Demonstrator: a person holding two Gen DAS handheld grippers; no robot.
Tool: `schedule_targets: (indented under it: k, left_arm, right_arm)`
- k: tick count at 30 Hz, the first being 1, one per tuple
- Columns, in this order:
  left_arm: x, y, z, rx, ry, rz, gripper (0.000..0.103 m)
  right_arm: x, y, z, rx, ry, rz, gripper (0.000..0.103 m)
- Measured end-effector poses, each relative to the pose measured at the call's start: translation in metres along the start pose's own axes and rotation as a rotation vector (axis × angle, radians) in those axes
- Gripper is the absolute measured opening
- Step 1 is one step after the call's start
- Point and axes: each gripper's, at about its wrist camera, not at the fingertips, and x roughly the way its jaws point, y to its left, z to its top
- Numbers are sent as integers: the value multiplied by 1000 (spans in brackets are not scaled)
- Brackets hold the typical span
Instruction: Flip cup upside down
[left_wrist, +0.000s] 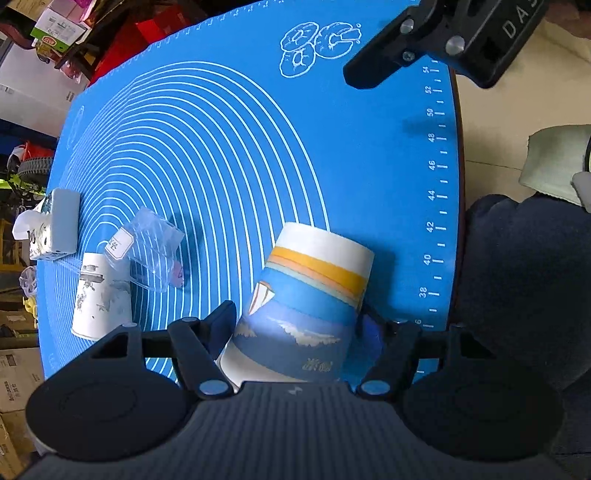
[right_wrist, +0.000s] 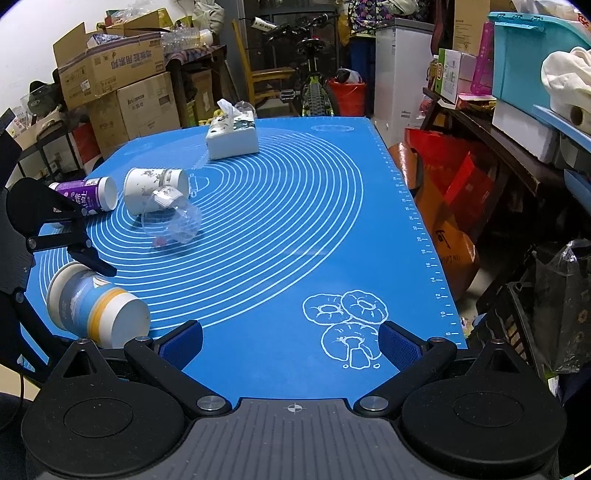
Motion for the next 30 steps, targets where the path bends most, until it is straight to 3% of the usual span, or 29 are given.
schedule_targets:
  k: [10, 30]
  left_arm:
    - [-1, 1, -2, -9, -29, -7, 87]
    - [-24, 6, -11, -85, -131, 53, 87]
  right_arm:
    - [1, 0, -1, -2, 4, 0, 101]
    - [2, 1, -2, -11, 10, 1, 101]
